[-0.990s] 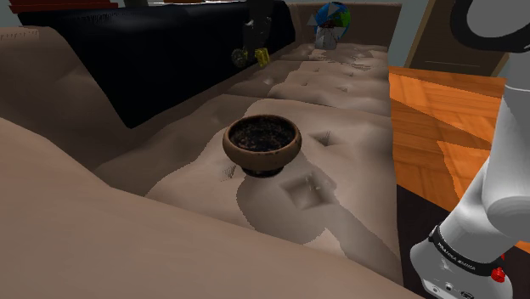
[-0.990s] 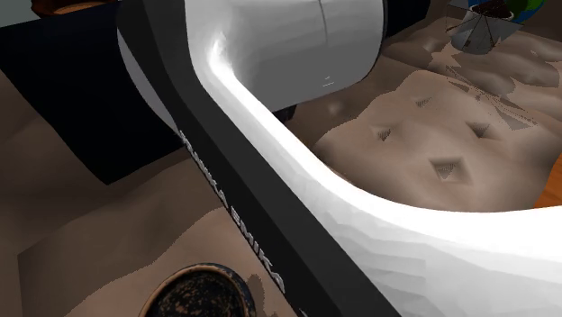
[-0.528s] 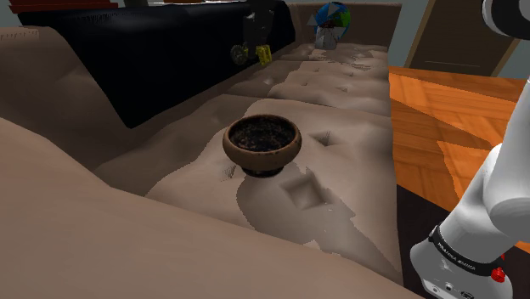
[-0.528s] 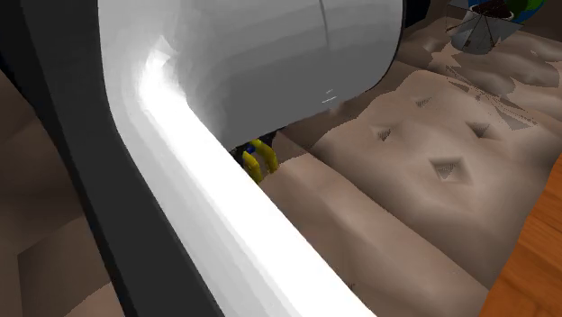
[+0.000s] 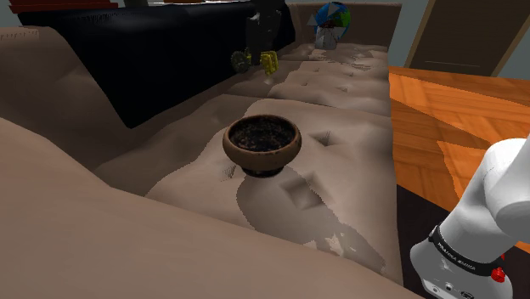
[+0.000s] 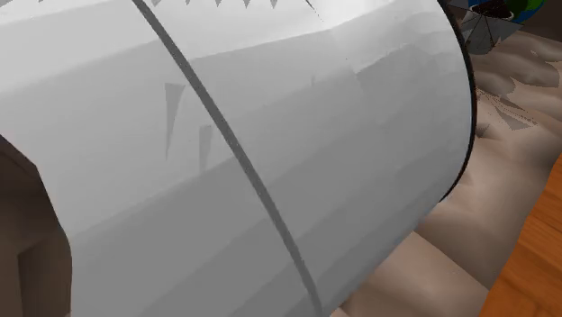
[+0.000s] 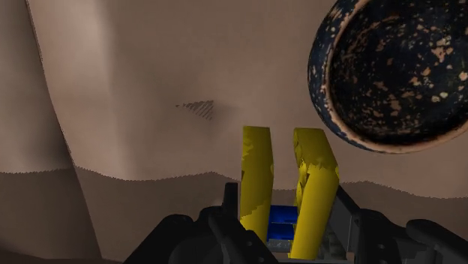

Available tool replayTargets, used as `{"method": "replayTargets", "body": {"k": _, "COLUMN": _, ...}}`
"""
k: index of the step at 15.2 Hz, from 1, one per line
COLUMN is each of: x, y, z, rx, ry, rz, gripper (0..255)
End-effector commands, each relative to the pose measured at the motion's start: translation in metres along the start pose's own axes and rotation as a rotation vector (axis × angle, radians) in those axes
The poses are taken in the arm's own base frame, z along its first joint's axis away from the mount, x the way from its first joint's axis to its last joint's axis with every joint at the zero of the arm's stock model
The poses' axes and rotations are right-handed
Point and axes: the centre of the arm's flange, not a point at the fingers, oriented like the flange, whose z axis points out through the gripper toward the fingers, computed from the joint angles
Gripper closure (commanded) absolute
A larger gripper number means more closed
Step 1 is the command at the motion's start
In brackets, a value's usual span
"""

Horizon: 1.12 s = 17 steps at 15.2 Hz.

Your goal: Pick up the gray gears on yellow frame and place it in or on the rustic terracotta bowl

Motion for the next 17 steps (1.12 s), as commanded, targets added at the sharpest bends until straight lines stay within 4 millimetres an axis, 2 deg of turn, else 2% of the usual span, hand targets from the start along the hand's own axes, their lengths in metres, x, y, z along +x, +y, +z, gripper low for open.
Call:
{"method": "replayTargets", "body": {"k": 1, "x": -0.014, "y": -0.024, "z": -0.005, "rx": -0.001, "ry": 0.000, "rz": 0.001, "gripper": 255}}
{"method": "replayTargets", "body": {"k": 10, "x": -0.073, "y": -0.124, "z": -0.028, "rx": -0.001, "ry": 0.000, "rz": 0.001, "gripper": 255}}
{"method": "replayTargets", "body": {"k": 11, "x": -0.075, "y": -0.127, "z": -0.029, "rx": -0.001, "ry": 0.000, "rz": 0.001, "gripper": 255}}
{"method": "replayTargets", "body": {"k": 17, "x": -0.080, "y": -0.129, "z": 0.002, "rx": -0.001, "ry": 0.000, "rz": 0.001, "gripper": 255}}
